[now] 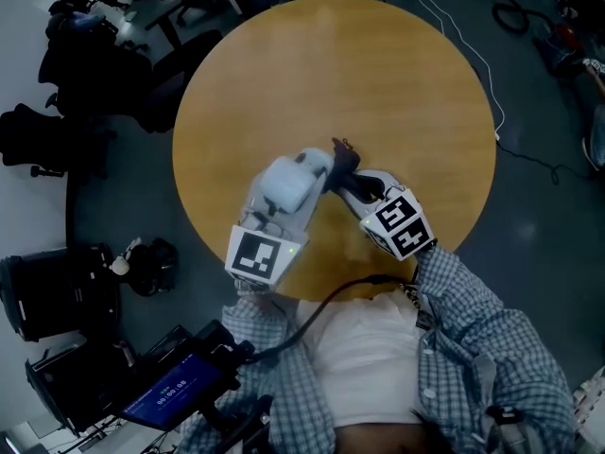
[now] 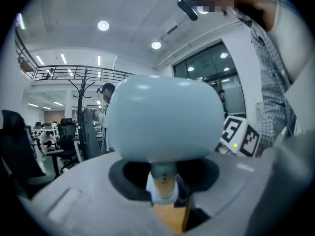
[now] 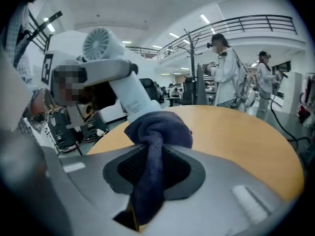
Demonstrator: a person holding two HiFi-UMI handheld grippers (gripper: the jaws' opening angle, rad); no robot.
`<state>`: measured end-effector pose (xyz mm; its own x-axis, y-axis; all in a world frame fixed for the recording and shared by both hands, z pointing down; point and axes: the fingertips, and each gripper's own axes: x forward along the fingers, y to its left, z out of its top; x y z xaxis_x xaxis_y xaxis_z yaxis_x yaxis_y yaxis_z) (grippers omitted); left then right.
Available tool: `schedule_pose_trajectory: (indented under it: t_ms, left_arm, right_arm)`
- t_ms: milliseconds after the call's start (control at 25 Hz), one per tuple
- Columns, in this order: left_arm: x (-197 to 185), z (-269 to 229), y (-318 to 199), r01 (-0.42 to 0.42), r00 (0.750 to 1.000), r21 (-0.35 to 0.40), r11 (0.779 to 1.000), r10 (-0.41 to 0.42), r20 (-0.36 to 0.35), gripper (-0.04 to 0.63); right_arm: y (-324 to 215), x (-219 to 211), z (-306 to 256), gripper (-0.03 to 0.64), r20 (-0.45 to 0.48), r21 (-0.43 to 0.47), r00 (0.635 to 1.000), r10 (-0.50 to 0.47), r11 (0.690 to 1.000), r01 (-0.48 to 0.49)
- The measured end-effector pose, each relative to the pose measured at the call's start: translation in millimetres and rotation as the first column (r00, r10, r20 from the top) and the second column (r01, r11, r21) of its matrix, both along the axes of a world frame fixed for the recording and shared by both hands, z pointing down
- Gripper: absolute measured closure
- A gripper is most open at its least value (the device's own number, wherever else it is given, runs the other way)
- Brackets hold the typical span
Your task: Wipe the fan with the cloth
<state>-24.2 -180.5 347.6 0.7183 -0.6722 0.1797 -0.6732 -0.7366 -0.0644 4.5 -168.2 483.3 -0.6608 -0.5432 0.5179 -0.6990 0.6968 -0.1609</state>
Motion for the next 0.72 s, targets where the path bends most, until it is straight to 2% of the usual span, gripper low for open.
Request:
schedule_pose_trajectory:
  t_ms: [120,320,520,720]
  left_arm:
    - [-0.1,20.7,-4.6,0.004,0.999,0.003,1.0,-0.004,0.038,0.457]
    - [-2.9,67.3,-18.8,0.024,0.998,-0.048,0.999,-0.021,0.059,0.457]
    - [5.9,114.2,-33.1,0.027,0.996,-0.109,0.994,-0.017,0.092,0.457]
    - [3.5,141.1,-70.3,0.041,0.993,-0.127,0.991,-0.027,0.112,0.457]
  right_arm:
    - [-16.8,33.2,7.4,0.529,0.023,-0.038,0.992,0.123,0.992,-0.122]
    - [-38.8,64.1,10.6,0.529,0.03,-0.057,0.974,0.225,0.973,-0.223]
    - [-50.4,74.8,25.5,0.529,0.02,-0.096,0.963,0.268,0.96,-0.265]
    - [-81.3,63.6,43.3,0.529,0.057,-0.125,0.953,0.296,0.95,-0.288]
